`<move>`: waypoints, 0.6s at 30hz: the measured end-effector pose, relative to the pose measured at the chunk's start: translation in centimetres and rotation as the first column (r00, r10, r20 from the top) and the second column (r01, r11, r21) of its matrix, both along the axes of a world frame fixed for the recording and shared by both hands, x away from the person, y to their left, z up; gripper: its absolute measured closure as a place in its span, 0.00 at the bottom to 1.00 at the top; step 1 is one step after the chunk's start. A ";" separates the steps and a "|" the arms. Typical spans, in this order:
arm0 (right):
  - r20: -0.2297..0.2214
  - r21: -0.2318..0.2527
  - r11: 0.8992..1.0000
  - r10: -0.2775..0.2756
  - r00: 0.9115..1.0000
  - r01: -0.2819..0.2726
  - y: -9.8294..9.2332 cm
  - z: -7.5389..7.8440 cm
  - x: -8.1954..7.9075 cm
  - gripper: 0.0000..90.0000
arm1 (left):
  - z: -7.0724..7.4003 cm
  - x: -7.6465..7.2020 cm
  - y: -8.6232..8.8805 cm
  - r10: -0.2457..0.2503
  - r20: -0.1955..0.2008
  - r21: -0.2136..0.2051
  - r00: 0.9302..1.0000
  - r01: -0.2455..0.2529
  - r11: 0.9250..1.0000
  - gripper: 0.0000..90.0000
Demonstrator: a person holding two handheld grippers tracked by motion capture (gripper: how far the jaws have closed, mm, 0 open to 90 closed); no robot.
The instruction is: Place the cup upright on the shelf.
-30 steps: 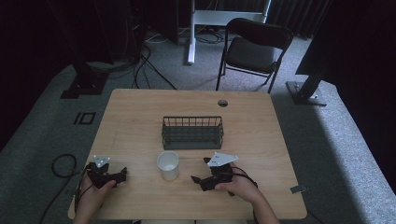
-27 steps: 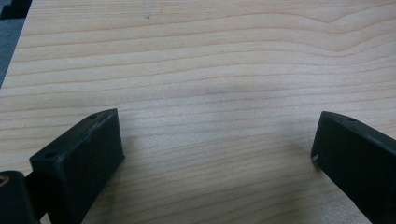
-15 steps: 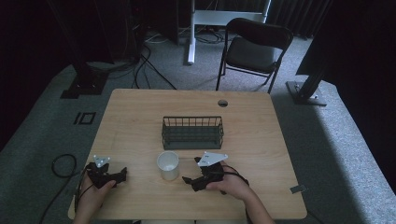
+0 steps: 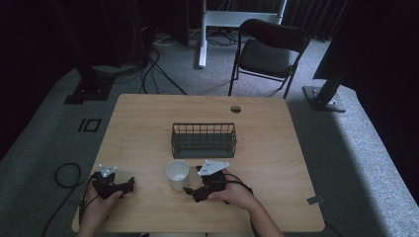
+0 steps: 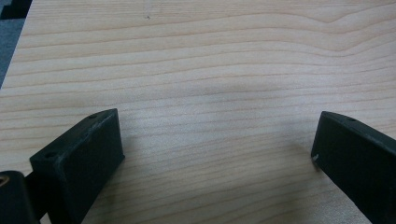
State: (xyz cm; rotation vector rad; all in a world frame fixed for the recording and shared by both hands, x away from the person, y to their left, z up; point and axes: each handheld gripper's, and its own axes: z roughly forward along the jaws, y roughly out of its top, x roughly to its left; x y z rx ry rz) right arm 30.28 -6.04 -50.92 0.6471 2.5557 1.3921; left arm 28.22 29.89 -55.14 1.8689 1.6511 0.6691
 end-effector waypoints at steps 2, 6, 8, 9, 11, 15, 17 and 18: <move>0.002 0.001 1.000 -0.002 1.000 0.002 0.3 0.0 0.1 0.13 | 0.0 0.0 0.0 0.000 0.000 0.000 1.000 0.000 1.000 0.03; 0.009 0.011 1.000 0.000 1.000 0.000 0.9 -0.1 0.3 0.13 | 0.0 0.0 0.0 0.000 0.000 0.000 1.000 0.000 1.000 0.03; 0.015 0.014 1.000 0.005 1.000 -0.006 1.2 -0.1 0.4 0.13 | 0.0 0.0 0.0 0.000 0.000 0.000 1.000 0.000 1.000 0.03; 0.016 0.019 1.000 0.006 1.000 -0.007 1.3 0.0 0.4 0.13 | 0.0 0.0 0.0 0.000 0.000 0.000 1.000 0.000 1.000 0.03; 0.025 0.027 1.000 0.009 1.000 -0.009 1.6 0.2 0.5 0.13 | 0.0 0.0 0.0 0.000 0.000 0.000 1.000 0.000 1.000 0.03; 0.045 0.034 0.999 0.021 0.999 -0.022 2.1 0.5 0.6 0.13 | 0.0 0.0 0.0 0.000 0.001 -0.001 1.000 0.000 1.000 0.03; 0.057 0.032 0.999 0.026 0.998 -0.028 2.3 0.7 0.7 0.13 | 0.0 0.0 0.0 0.000 0.001 -0.001 1.000 0.000 1.000 0.03; 0.062 0.035 0.999 0.030 0.998 -0.032 2.4 0.7 0.7 0.13 | 0.0 0.0 0.0 0.000 0.001 -0.001 1.000 0.000 1.000 0.03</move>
